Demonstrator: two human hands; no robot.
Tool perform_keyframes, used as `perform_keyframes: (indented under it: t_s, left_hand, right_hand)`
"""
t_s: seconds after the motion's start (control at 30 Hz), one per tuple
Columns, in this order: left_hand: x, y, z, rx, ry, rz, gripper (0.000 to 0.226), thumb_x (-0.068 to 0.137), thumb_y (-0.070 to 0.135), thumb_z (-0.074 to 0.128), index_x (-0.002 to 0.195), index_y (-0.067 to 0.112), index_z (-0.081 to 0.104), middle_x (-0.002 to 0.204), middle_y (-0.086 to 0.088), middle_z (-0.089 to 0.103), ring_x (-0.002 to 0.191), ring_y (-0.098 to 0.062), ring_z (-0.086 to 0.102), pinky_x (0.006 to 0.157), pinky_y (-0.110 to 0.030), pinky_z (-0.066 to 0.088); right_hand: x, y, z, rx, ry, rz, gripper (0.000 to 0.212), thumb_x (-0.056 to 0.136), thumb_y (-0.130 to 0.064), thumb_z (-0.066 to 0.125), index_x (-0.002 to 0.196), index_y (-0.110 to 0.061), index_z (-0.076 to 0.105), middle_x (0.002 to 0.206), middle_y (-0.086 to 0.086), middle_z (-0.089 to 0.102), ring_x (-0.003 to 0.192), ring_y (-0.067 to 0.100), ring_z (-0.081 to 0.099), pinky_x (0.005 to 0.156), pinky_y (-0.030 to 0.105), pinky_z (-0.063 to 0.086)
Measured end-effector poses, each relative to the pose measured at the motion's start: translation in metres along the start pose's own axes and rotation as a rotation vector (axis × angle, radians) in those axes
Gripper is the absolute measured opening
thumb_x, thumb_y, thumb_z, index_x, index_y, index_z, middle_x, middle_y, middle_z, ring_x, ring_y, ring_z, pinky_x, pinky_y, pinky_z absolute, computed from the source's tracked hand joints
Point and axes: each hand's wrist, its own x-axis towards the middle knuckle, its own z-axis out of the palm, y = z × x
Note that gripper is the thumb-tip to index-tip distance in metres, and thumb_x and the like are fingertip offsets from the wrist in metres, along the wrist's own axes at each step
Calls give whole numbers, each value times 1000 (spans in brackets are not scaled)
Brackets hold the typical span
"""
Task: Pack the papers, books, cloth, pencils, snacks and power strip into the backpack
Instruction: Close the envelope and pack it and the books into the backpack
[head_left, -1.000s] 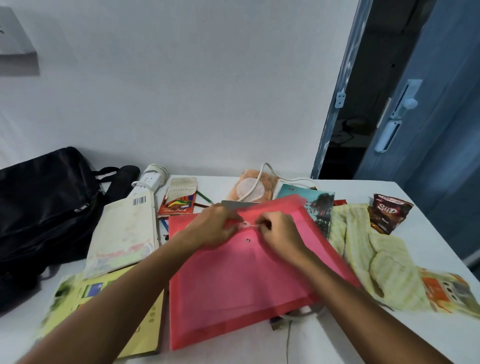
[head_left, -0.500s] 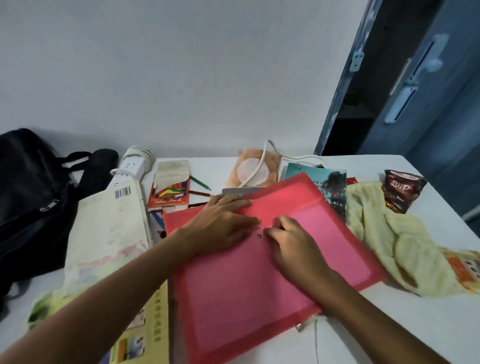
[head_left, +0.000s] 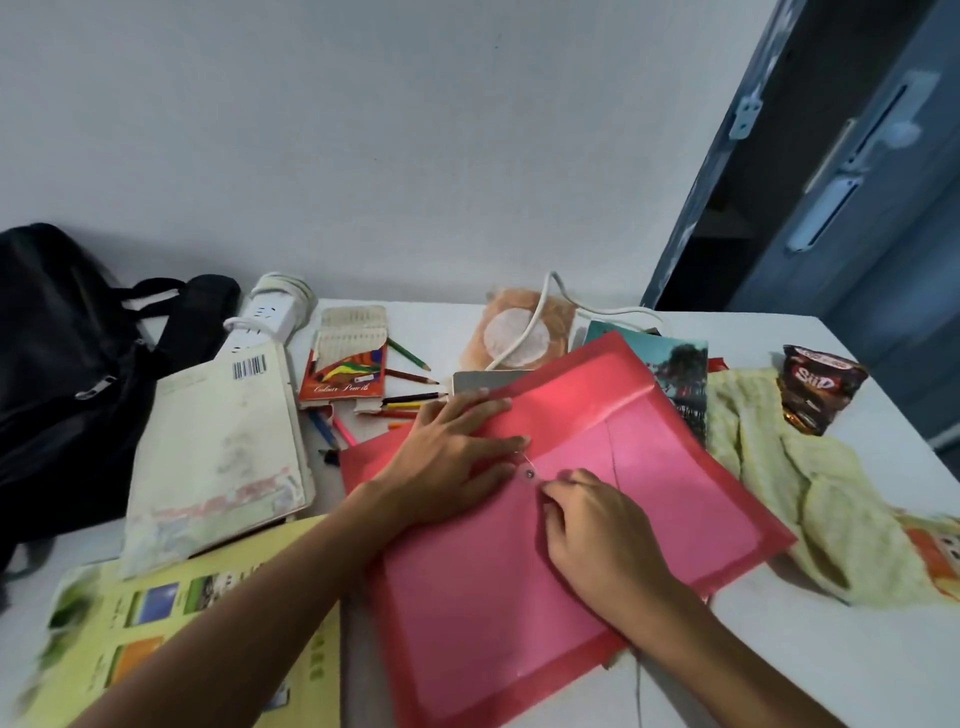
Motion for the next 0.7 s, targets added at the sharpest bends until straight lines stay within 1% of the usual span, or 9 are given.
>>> perform_keyframes:
  t_s: [0.1, 0.2, 0.27, 0.37, 0.43, 0.5, 0.6, 0.63, 0.7]
  left_hand:
    - [1, 0, 0, -1, -11, -10, 40, 90, 54, 41, 122, 42, 61, 143, 2, 49, 137, -25, 38, 102, -51, 37]
    - [0, 1, 0, 1, -13, -13, 40, 90, 54, 41, 122, 42, 61, 143, 2, 49, 137, -24, 37, 102, -51, 37]
    - [0, 2, 0, -1, -8, -10, 39, 90, 53, 42, 122, 42, 62, 142, 1, 50, 136, -24, 38, 100, -51, 38]
    - [0, 3, -2, -4, -17, -7, 39, 91, 54, 40, 122, 42, 61, 142, 1, 50, 136, -24, 37, 99, -53, 39]
    - [1, 4, -4, -8, -28, -9, 40, 92, 55, 39, 123, 42, 60, 142, 1, 49, 136, -24, 37, 99, -53, 38]
    - [1, 4, -6, -8, -43, -13, 40, 92, 56, 38, 124, 43, 59, 143, 1, 48, 138, -24, 35, 100, -54, 37]
    - [3, 4, -9, -18, -73, -24, 41, 91, 57, 38, 124, 44, 58, 145, 2, 46, 139, -23, 33, 101, -55, 36]
    - [3, 4, -9, -19, -80, -23, 42, 90, 57, 38, 124, 44, 58, 145, 2, 46, 139, -23, 32, 101, -55, 36]
    - [4, 5, -11, -19, -94, -20, 43, 89, 57, 38, 124, 43, 59, 145, 2, 46, 139, -23, 32, 101, -55, 36]
  right_hand:
    - [-3, -5, 1, 38, 4, 5, 26, 91, -18, 42, 103, -19, 65, 98, -1, 64, 92, 22, 61, 78, 31, 45]
    - [-4, -7, 3, 69, 16, 10, 18, 89, -20, 46, 91, -17, 63, 88, 0, 67, 86, 24, 61, 71, 32, 42]
    - [-3, -7, 5, 57, 8, 16, 17, 88, -21, 48, 89, -16, 64, 84, 0, 69, 81, 24, 62, 68, 33, 45]
    - [5, 7, 5, -12, 122, -12, 21, 78, -15, 52, 81, -21, 72, 75, -4, 72, 66, 20, 67, 56, 28, 51]
    - [8, 17, 4, -48, 175, -19, 24, 71, -13, 53, 79, -23, 73, 69, -4, 71, 59, 20, 67, 50, 29, 52]
    - [9, 22, 4, -92, 169, -34, 28, 73, -15, 48, 84, -24, 73, 64, -3, 67, 56, 23, 65, 46, 31, 51]
    - [9, 22, 4, -143, 163, -82, 41, 80, -25, 35, 93, -32, 73, 56, -4, 61, 48, 21, 60, 42, 29, 45]
    - [10, 20, 2, -131, 138, -88, 46, 81, -28, 29, 98, -34, 72, 59, -3, 63, 51, 22, 62, 45, 29, 46]
    - [12, 18, -3, -89, 61, -94, 59, 80, -32, 17, 113, -38, 65, 75, -2, 71, 69, 26, 67, 59, 34, 52]
